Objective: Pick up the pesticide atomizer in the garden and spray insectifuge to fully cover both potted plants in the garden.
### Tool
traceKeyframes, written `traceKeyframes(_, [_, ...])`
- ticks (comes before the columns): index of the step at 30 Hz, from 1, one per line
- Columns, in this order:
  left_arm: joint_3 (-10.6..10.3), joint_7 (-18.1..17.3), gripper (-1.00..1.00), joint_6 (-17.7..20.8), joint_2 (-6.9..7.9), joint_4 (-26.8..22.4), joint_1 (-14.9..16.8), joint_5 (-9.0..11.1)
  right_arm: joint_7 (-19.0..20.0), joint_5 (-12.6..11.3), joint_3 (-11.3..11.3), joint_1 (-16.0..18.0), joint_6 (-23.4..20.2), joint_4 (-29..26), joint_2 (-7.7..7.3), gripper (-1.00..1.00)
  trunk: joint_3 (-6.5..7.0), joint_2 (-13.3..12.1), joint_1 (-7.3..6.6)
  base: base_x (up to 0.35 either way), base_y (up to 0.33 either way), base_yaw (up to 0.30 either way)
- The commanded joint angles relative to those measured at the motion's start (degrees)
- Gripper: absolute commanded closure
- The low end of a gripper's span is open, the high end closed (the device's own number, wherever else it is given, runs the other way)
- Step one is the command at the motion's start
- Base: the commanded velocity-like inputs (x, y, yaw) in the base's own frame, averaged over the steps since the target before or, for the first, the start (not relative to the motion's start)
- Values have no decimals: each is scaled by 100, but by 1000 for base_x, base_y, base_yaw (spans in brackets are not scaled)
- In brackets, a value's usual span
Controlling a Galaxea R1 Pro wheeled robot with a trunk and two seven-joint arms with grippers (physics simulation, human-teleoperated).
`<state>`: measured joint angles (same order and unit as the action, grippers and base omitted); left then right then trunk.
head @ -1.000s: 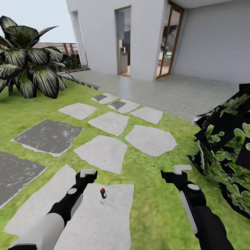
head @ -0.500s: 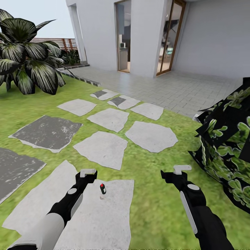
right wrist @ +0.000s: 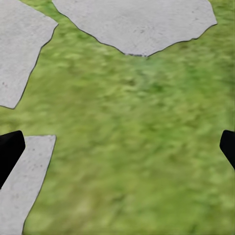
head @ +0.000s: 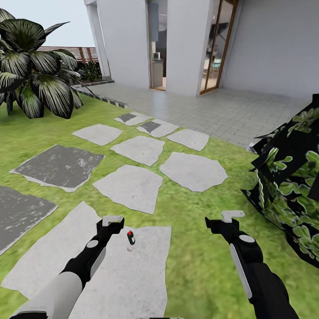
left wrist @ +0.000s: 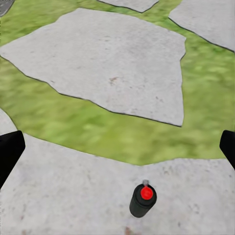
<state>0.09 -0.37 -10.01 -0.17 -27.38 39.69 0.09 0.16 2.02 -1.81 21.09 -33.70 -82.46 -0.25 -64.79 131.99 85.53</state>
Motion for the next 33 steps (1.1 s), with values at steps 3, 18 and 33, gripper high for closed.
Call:
traceKeyframes(3, [-9,4,-100,-18,-1,5,3,-17,7,24,-10,1,-30,-7,-1,-100,-4,2,-1,0,0,0])
traceKeyframes(18, [-18,10,-100,-18,-1,-4,3,-25,6,17,-20,1,-23,-16,0,-100,-6,2,-1,0,-80,0])
traceKeyframes(33, [-17,10,-100,-18,-1,-9,3,-22,-7,17,14,1,-23,-16,7,-100,-101,2,-1,54,-108,126])
